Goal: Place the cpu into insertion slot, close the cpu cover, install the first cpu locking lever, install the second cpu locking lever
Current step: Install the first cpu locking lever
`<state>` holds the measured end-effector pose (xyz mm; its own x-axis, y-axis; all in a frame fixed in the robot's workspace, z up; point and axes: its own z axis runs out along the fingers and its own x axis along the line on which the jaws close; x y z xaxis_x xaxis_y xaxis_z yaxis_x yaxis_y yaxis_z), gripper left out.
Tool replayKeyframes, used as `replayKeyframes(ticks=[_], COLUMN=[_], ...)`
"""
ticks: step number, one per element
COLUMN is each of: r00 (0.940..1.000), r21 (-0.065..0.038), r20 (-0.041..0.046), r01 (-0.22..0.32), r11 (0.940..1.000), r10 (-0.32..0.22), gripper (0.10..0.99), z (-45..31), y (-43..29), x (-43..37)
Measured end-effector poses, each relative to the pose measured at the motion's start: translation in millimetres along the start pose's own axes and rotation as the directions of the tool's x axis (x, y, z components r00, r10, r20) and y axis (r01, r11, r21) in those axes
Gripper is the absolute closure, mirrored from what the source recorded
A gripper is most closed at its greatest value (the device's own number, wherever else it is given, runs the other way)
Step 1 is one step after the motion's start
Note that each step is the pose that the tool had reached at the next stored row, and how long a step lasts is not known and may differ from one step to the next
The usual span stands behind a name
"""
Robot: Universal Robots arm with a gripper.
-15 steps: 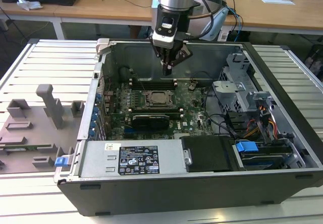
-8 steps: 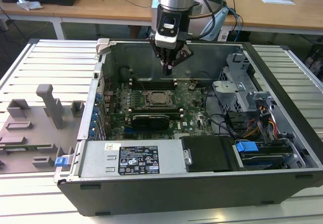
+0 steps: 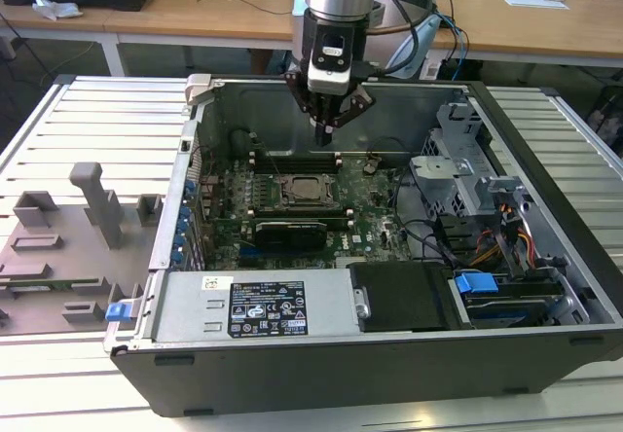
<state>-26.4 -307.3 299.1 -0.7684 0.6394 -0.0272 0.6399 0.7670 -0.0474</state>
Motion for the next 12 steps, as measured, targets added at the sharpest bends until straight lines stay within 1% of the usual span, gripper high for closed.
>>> replayKeyframes(ticks=[7, 12], r00=[0.9986, 0.9954], r21=[-0.001, -0.002], r20=[0.0025, 0.0047], r01=[0.052, 0.096], r11=[0.9986, 0.9954], r10=[-0.052, -0.096], gripper=[0.98, 0.98], z=[0.0, 0.0], y=[0.0, 0.0], x=[0.0, 0.0])
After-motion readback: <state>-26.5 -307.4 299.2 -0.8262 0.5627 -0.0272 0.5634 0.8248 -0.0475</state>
